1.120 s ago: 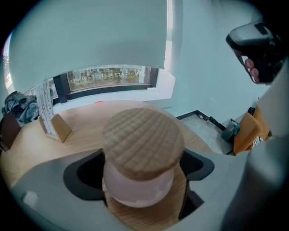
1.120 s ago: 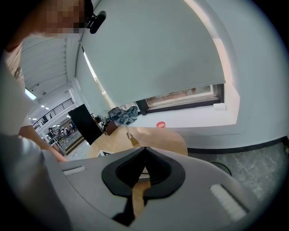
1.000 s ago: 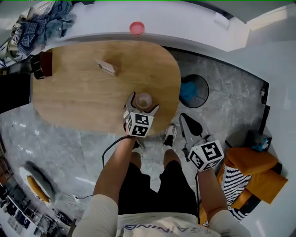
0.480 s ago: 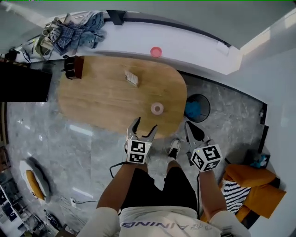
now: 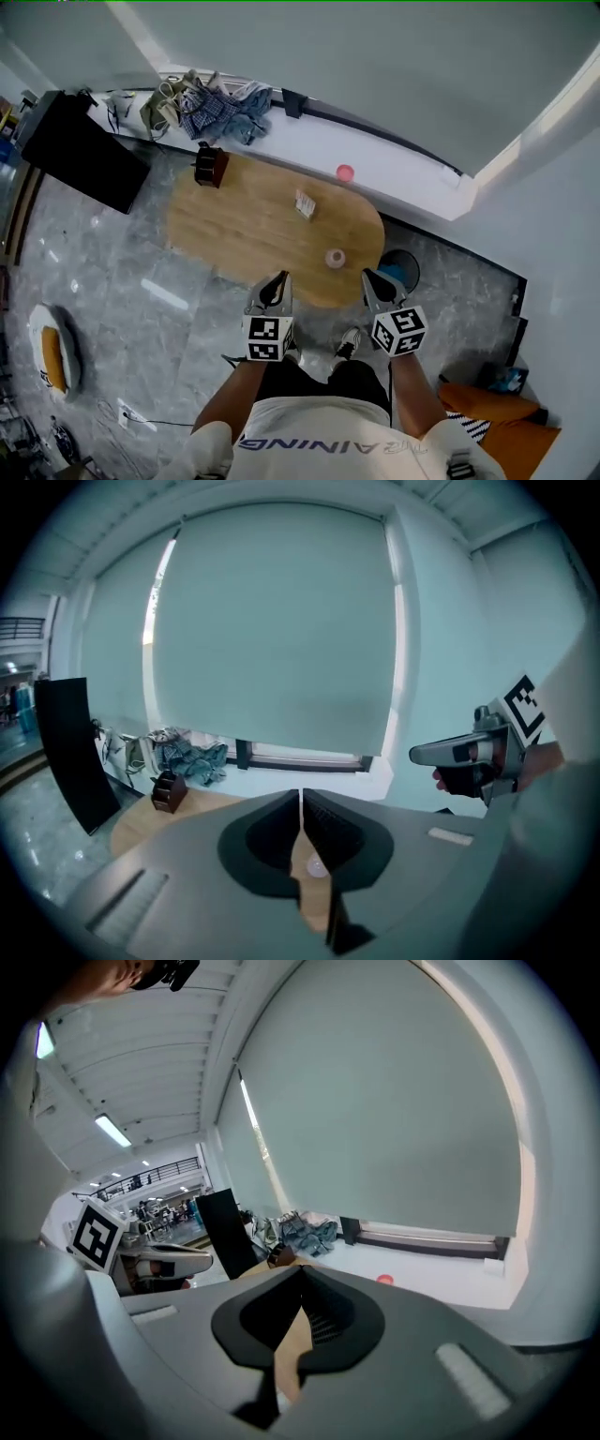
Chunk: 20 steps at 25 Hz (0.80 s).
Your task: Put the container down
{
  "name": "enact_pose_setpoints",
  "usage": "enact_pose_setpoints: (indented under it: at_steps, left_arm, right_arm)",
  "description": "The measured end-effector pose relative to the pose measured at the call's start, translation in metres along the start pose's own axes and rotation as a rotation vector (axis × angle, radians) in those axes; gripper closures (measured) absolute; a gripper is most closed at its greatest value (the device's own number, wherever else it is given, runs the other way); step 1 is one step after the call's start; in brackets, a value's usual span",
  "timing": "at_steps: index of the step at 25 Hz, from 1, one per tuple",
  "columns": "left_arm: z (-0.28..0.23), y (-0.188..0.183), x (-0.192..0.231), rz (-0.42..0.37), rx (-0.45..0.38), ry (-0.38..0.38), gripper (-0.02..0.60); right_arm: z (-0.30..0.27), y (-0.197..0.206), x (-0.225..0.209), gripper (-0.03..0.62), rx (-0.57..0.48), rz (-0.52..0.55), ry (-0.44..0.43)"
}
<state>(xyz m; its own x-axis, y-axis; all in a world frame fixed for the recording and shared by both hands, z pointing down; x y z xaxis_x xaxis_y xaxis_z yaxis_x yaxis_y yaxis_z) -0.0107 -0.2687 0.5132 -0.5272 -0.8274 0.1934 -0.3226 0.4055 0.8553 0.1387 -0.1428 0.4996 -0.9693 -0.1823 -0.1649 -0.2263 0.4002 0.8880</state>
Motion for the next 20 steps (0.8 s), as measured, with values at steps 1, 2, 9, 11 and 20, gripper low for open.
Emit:
enact_pose_setpoints:
  at_steps: [1, 2, 9, 11, 20]
  left_arm:
    - [0.008, -0.012, 0.004, 0.008, -0.022, -0.02, 0.576]
    - [0.014, -0.024, 0.008, 0.014, -0.044, -0.035, 0.578]
    - [0.077, -0.109, 0.006, 0.0, -0.179, -0.039, 0.578]
    - [0.096, -0.13, 0.004, -0.019, -0.212, -0.03, 0.578]
    - [0.11, -0.174, -0.018, -0.067, -0.295, 0.013, 0.578]
  right_arm:
    - [0.001, -0.016, 0.005, 0.579, -0.023, 0.018, -0.008]
    - [0.002, -0.033, 0.008, 0.579, -0.047, 0.038, -0.015]
    - [0.026, -0.125, 0.018, 0.579, -0.187, 0.113, -0.016]
    - [0.039, -0.147, 0.021, 0.579, -0.221, 0.134, -0.013]
    - [0.083, -0.193, 0.008, 0.58, -0.307, 0.181, 0.053]
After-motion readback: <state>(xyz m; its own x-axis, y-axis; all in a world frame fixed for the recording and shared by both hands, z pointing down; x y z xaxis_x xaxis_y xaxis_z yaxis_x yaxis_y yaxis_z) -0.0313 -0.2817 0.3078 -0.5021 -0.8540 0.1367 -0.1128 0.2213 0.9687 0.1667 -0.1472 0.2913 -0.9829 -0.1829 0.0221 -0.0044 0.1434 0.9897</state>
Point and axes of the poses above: the fingertips, and each gripper's own axes: z backward along the fingers, x to its left, y out of its underside, the point moved 2 cm from there along z, backward along the fingers, and after that the axes turned 7 degrees about z, right-handed, at the moved point
